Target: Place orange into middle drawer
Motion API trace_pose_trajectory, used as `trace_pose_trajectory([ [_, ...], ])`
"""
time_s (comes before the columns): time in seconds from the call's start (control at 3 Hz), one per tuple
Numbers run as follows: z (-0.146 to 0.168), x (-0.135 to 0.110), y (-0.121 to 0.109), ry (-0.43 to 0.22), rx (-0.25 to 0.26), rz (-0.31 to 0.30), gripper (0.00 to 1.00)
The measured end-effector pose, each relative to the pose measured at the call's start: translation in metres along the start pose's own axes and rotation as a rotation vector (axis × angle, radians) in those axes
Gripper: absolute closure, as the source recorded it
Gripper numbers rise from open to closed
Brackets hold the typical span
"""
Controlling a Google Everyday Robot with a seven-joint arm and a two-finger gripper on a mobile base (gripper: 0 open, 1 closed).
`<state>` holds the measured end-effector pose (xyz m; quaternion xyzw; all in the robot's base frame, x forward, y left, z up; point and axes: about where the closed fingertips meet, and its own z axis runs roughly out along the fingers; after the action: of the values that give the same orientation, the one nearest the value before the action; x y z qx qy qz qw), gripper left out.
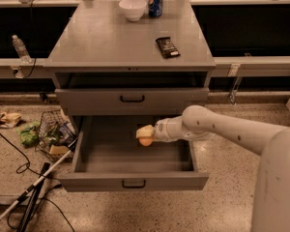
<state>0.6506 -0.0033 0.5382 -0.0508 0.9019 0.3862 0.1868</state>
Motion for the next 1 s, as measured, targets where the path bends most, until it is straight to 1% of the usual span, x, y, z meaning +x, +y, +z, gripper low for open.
trace_pose_trajectory([
  [0.33,0.039,0.017,-0.037,0.043,0.103,0.044,0.62],
  [0.67,0.073,0.036,-0.078,0.077,0.228,0.086,0.31],
  [1.0,0.088,0.047,-0.098,0.098,0.299,0.094,0.08],
])
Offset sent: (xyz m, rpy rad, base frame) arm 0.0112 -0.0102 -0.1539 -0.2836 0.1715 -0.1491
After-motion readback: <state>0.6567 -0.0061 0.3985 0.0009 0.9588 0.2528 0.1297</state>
